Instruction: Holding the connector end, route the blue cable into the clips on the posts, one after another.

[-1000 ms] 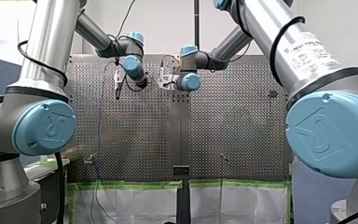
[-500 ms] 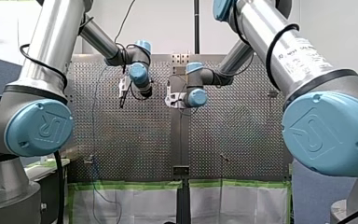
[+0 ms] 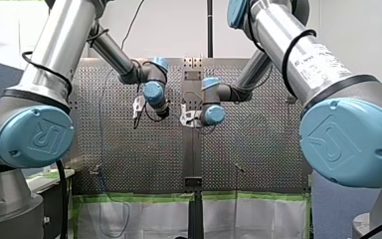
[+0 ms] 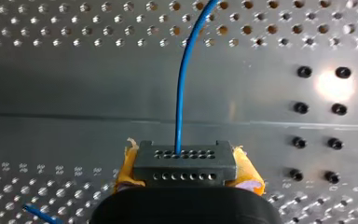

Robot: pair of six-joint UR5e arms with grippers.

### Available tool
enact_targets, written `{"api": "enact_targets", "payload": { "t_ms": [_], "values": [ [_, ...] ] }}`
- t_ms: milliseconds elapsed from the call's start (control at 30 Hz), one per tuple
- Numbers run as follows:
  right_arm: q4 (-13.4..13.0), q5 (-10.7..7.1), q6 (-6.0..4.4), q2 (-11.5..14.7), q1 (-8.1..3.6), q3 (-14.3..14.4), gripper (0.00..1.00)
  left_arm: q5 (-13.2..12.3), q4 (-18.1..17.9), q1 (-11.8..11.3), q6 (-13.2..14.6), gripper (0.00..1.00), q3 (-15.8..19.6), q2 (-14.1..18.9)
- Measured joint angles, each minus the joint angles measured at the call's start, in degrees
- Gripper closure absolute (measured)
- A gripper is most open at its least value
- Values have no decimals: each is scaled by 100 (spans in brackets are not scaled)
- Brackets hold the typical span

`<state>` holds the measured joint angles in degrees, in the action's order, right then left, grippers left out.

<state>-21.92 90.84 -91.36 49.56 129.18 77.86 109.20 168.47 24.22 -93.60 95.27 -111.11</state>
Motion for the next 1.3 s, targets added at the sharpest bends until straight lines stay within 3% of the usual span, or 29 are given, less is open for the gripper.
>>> {"api": "enact_targets", "payload": {
  "t_ms": [333,600,967,1300],
  "values": [
    [-175,16,72,-9,-51,312,100,232,-254,198,-3,100,38,-404],
    [-618,18,62,-14,-158,757,100,305,-599,371,-115,100,41,-792],
    [-1212,27,-33,-28,-348,1352,100,494,-1133,497,-103,100,377,-848],
    [-1766,92,-26,-450,-520,1843,100,595,-1750,708,85,100,532,-1202]
  ]
}}
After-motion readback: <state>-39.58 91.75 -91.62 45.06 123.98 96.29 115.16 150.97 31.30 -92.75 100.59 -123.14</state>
